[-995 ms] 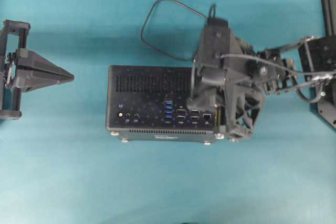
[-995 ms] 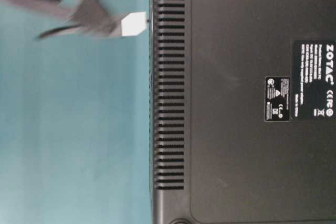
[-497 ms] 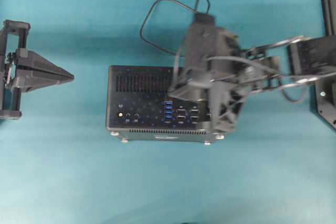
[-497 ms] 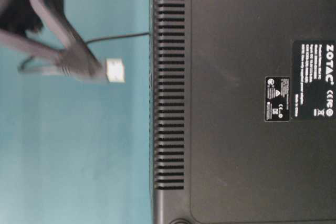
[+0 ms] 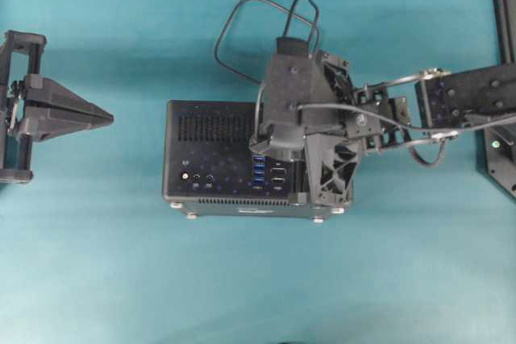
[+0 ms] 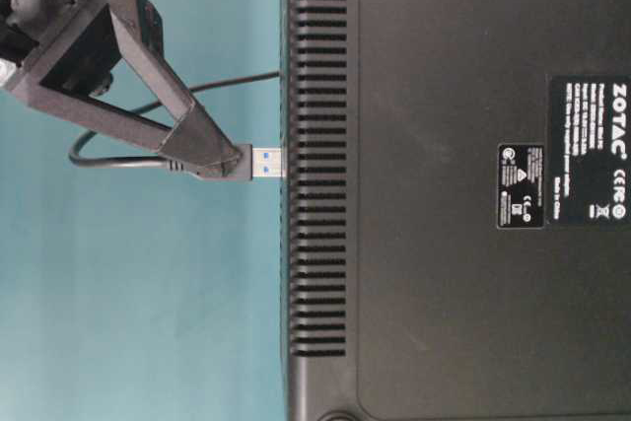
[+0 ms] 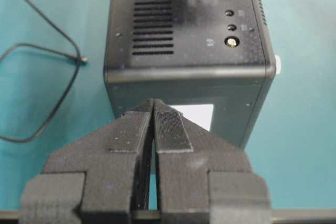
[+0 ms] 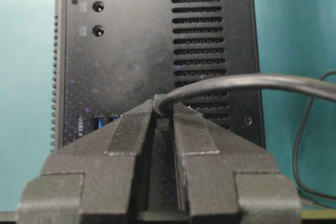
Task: Insert the USB into the PC box with both arms.
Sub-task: 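Close the right gripper on the USB plug's cable end, then push the held USB plug toward the port with the right gripper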
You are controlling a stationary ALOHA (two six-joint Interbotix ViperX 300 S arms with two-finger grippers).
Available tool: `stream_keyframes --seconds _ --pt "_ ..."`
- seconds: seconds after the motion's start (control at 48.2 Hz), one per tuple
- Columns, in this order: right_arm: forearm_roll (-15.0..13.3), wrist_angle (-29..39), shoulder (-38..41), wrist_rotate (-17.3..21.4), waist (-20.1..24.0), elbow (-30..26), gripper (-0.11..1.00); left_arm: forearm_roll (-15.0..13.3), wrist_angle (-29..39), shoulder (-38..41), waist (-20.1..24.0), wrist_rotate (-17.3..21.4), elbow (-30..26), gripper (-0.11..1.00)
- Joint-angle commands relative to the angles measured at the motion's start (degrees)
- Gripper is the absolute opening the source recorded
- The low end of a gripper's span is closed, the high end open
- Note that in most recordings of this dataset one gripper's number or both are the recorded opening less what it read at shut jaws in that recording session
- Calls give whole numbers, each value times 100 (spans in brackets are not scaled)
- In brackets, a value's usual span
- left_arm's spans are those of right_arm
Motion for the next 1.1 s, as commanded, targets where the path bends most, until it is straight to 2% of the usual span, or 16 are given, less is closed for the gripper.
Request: stream_keyframes --seconds 0.0,0.705,1.078 --pt "-26 70 -53 -62 18 -132 10 18 -35 18 -9 -9 -132 0" --pt "-26 422 35 -70 220 -123 9 9 -35 9 -9 0 -114 0" --pt "-18 396 53 -70 264 -70 9 9 -35 26 -9 0 -114 0"
